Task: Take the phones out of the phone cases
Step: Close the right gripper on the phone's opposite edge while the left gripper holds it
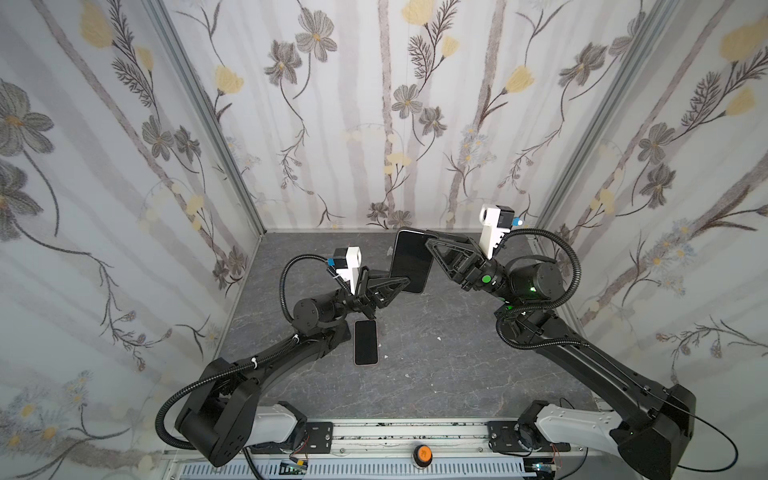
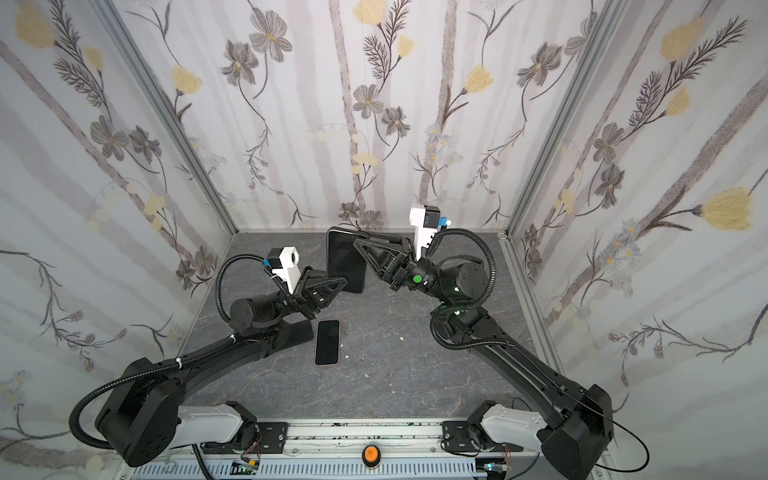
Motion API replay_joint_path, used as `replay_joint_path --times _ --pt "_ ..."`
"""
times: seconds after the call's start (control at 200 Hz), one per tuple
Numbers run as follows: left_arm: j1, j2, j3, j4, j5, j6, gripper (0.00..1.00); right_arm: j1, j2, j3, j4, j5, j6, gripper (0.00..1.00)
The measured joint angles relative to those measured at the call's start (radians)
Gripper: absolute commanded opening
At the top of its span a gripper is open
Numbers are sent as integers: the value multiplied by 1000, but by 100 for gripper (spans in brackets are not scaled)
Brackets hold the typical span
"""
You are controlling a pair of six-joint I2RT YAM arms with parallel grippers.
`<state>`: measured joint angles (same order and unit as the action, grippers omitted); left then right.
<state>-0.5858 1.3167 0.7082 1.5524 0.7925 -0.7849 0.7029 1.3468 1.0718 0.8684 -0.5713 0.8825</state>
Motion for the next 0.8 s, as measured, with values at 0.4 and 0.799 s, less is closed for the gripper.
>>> replay_joint_path --times 0.4,0.799 --pt "-2 16 -2 53 20 -16 0 -1 11 -6 54 -22 45 19" --pt "18 57 60 64 142 -19 0 -17 26 15 99 -124 144 27"
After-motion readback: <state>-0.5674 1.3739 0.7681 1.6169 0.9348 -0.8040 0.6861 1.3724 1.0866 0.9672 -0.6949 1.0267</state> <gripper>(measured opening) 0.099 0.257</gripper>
